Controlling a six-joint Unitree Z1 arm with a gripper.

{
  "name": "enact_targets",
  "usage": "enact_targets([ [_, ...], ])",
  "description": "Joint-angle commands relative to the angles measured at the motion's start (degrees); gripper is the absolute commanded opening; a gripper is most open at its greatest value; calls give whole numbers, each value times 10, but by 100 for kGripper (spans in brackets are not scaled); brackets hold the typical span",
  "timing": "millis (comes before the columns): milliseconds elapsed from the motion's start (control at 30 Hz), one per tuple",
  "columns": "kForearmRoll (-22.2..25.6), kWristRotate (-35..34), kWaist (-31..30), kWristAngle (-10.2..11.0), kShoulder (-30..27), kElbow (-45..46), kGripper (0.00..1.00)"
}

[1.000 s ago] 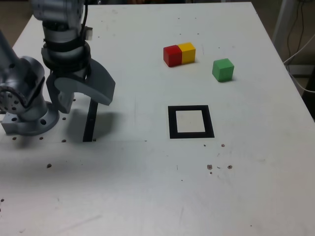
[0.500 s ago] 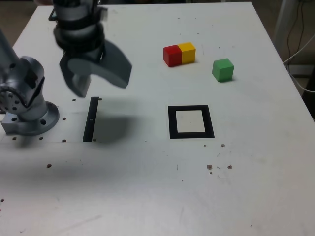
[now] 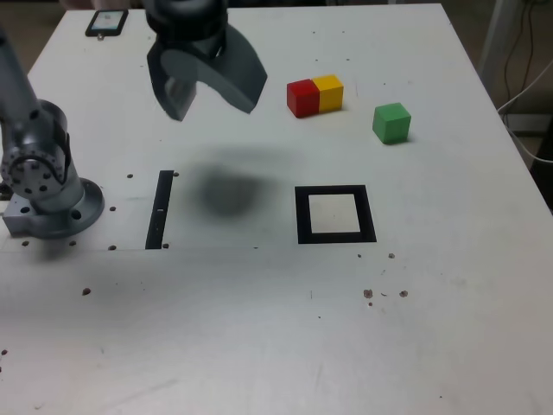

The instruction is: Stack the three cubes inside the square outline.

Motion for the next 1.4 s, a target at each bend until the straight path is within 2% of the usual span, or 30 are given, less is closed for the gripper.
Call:
enact_targets([
  [0, 5, 41, 21, 5, 20, -31, 98],
  [267, 6, 175, 44, 9, 64, -115, 98],
  [467, -9, 208, 49, 11, 81, -132, 97],
  [700, -44, 212, 67, 50, 101, -128, 99],
  [800, -70, 239, 81, 71, 105, -129, 99],
  [933, -119, 361, 114, 88, 110, -114, 100],
  [1067, -139, 501, 144, 97, 122, -107, 100],
  [1367, -136, 645, 179, 98, 152, -113, 99],
])
